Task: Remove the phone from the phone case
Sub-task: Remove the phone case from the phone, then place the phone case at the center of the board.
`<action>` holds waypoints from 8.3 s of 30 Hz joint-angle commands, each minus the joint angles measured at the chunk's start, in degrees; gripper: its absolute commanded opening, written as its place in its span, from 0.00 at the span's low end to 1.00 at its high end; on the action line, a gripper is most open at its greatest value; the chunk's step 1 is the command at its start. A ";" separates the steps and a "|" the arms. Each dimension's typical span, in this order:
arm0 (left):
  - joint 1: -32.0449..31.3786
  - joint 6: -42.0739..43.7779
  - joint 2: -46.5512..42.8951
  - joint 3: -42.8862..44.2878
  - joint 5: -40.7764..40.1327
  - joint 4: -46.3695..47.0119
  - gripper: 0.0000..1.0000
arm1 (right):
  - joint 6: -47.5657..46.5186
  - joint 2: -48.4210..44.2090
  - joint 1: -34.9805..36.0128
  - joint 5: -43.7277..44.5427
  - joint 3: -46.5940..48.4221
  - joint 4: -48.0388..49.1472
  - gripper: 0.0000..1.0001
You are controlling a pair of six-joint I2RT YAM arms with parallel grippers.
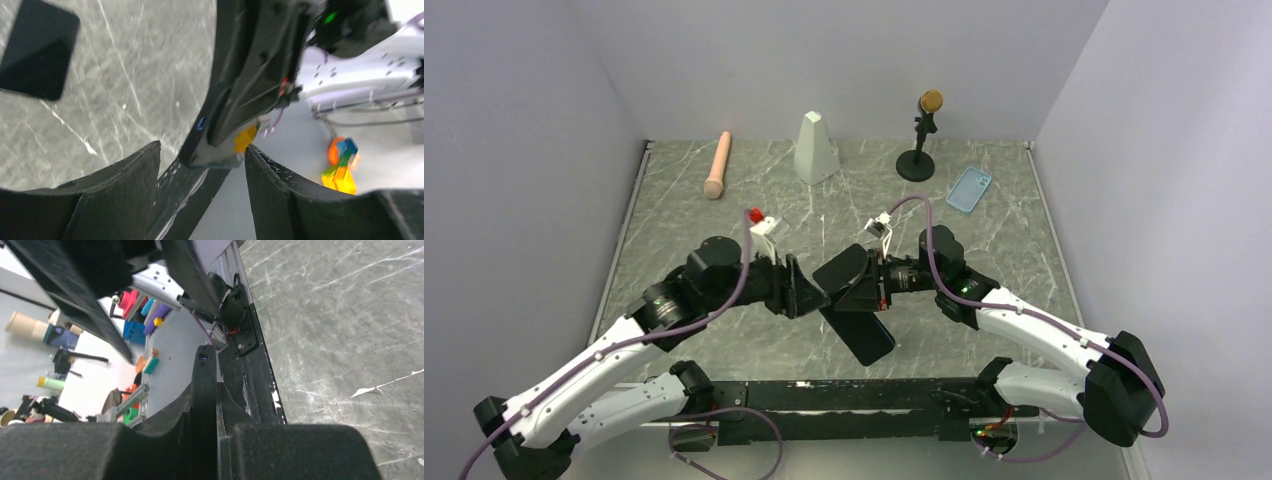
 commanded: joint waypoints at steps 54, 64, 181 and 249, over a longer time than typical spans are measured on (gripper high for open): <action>11.00 7.20 -0.79 -4.83 19.66 2.71 0.03 | 2.39 4.06 3.41 -9.92 0.76 15.41 0.00; 11.41 -3.57 -6.16 -11.92 11.26 8.20 0.88 | 21.92 1.67 -4.80 5.64 -5.10 22.56 0.00; 8.40 -49.81 -12.95 -30.41 5.24 48.46 0.00 | 10.00 4.81 6.75 16.55 -15.17 45.63 0.45; 0.49 -20.87 -14.10 -17.23 2.91 6.11 0.00 | 0.35 26.38 -63.19 29.29 0.51 2.41 0.00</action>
